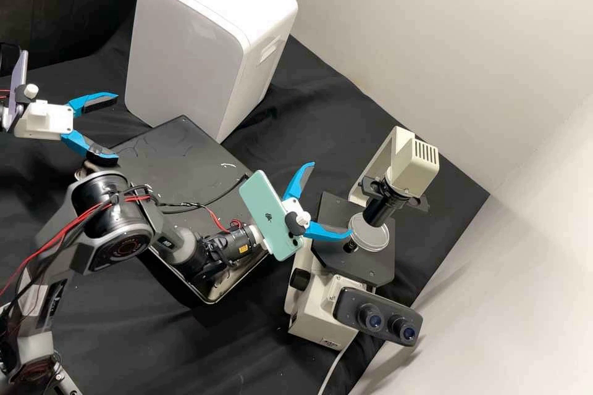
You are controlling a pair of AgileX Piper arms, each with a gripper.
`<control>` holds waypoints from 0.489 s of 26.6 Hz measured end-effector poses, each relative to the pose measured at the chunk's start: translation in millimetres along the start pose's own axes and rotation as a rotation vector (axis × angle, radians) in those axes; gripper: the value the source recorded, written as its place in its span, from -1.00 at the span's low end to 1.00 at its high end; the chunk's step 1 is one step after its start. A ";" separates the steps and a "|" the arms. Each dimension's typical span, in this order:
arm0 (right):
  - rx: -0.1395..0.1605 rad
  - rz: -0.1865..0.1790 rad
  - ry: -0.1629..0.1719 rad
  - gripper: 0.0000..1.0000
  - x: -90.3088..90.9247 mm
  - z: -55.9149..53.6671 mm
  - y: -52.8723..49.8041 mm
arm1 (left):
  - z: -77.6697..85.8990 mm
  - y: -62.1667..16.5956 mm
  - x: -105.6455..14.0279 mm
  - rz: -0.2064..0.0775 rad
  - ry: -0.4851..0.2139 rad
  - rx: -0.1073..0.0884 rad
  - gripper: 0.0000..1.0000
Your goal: Place the petri dish on the microscope
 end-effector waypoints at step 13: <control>0.003 0.009 0.020 1.00 -7.8 -11.0 5.3 | 0.6 2.5 -4.0 0.001 -0.006 0.001 1.00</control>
